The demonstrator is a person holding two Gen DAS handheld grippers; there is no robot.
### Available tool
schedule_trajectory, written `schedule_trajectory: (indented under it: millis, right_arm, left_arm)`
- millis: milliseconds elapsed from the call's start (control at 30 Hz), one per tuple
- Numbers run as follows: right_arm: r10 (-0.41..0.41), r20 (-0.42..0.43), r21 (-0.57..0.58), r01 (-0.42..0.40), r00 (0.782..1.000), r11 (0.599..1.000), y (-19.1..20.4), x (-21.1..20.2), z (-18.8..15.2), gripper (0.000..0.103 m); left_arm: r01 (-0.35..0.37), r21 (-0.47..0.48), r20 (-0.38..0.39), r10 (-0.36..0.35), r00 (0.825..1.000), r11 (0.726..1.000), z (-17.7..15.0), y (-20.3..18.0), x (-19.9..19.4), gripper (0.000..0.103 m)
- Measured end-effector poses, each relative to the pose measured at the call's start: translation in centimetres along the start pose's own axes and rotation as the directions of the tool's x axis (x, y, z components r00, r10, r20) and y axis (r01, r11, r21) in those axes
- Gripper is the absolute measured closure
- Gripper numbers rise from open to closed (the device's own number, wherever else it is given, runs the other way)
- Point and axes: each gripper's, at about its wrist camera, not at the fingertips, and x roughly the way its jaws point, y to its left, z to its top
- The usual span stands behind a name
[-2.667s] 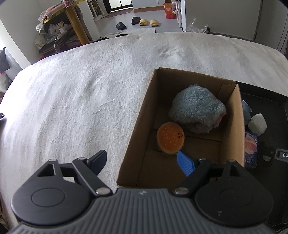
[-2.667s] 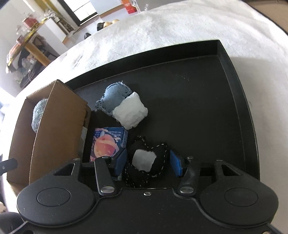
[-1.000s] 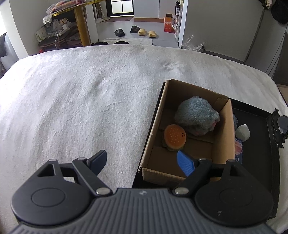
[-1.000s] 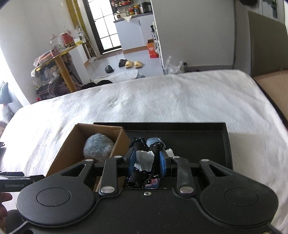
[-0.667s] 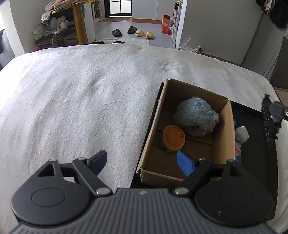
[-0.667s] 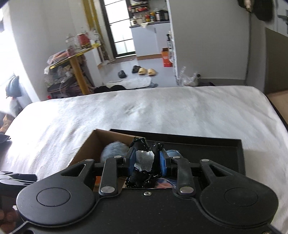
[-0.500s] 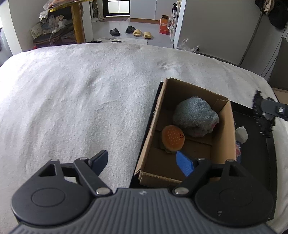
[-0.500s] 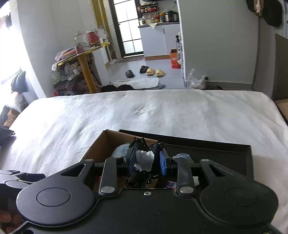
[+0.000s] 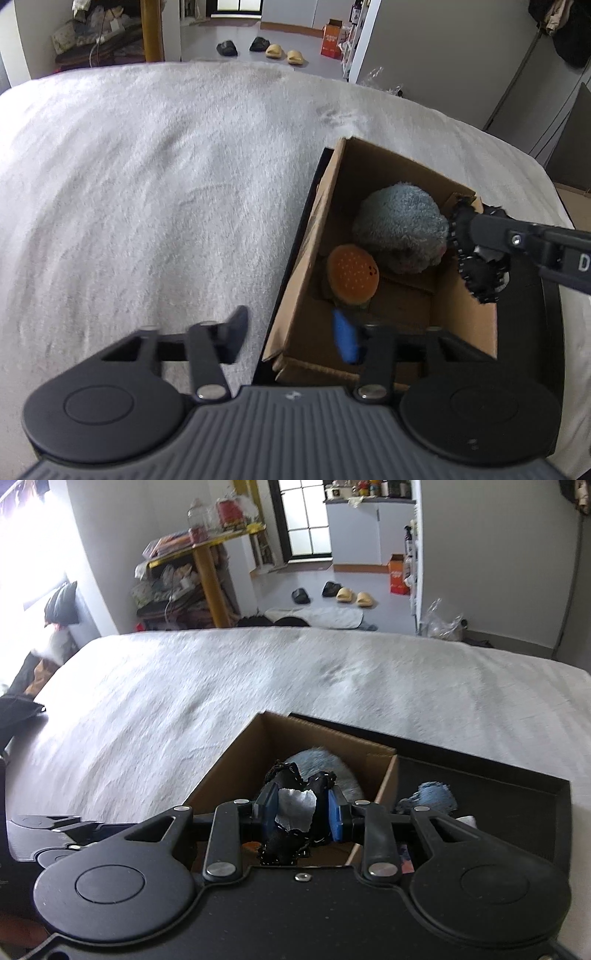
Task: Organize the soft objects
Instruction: 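Lift the black-and-white plush with the right gripper into the box and release, then move the open right gripper back over the tray toward the tissue pack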
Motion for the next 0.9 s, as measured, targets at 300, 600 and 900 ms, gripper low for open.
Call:
schedule_trajectory:
  millis: [300,600,900]
  right_arm:
    - [0.02,-0.065,-0.004,-0.02,0.998,1.0,1.4,2.1,-0.6,0.074]
    - [0.086,-0.103,0.037,-0.082,0.991,0.996,3.1,2.9,-0.4,0.067]
    - [0.121,-0.125,0.11,-0.108,0.985,0.988,2.6,2.3,-0.6,0.047]
  left_arm:
    - [0.046,-0.059,-0.036,-0.049,0.998,0.997,-0.6,1.4,0.9,0.09]
    - [0.074,-0.076,-0.052,-0.078,0.996,0.994,-0.6,1.8,0.9,0.09]
    - [0.044,-0.051,-0.054,-0.046,0.997,0.998,-0.4,1.6,0.6,0.087]
